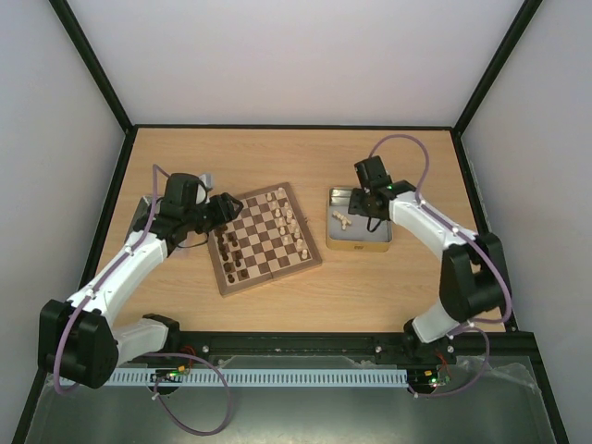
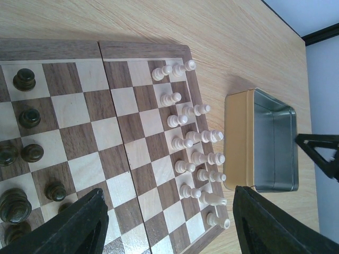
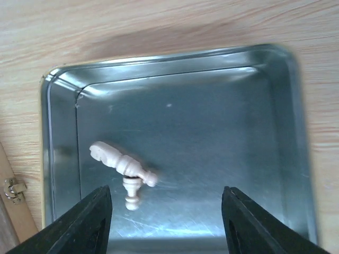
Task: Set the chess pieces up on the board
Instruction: Adjust the storage box at the center of the board, then pick up the chess piece from the storage box.
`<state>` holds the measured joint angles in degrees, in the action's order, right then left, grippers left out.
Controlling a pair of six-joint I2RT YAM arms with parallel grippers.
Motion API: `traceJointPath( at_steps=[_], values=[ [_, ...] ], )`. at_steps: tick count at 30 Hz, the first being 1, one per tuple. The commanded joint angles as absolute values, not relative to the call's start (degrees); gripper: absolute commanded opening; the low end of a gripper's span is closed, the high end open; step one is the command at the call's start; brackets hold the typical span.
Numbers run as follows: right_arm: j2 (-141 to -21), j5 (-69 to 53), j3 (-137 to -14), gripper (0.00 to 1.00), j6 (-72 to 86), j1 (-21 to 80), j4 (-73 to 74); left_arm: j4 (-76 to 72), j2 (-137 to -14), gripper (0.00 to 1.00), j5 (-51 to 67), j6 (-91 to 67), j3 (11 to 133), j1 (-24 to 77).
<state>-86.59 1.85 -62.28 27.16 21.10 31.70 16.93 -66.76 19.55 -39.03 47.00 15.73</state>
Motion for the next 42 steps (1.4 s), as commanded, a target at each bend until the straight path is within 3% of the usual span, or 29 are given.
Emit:
traceJointPath(
  at_steps=[1,5,13,25,34,42],
  values=[
    [-93.7,-4.3,-64.6,0.57,22.5,21.3,27.8,15.7,-67.3,0.66,20.4,-38.9,48.5,15.5],
    [-99.1,-7.1,-66.9,0.6,19.4,21.5,27.7,16.0,-67.9,0.66,20.6,-38.5,48.6,15.5],
    [-105.2,-5.9,-68.6,0.58,16.6,22.2,29.0,15.7,-69.5,0.66,21.7,-38.3,48.9,15.5],
    [-109.6,0.4,-69.3,0.43,16.1,22.7,24.9,15.9,-69.5,0.66,21.7,-37.9,49.1,15.5],
    [-109.3,1.8,-67.5,0.17,18.8,22.7,20.5,16.1,-69.4,0.66,21.8,-37.7,49.0,15.5],
    [-104.3,4.3,-65.2,0.15,20.9,22.7,14.5,16.0,-69.4,0.66,22.5,-37.6,48.7,15.6]
  ],
)
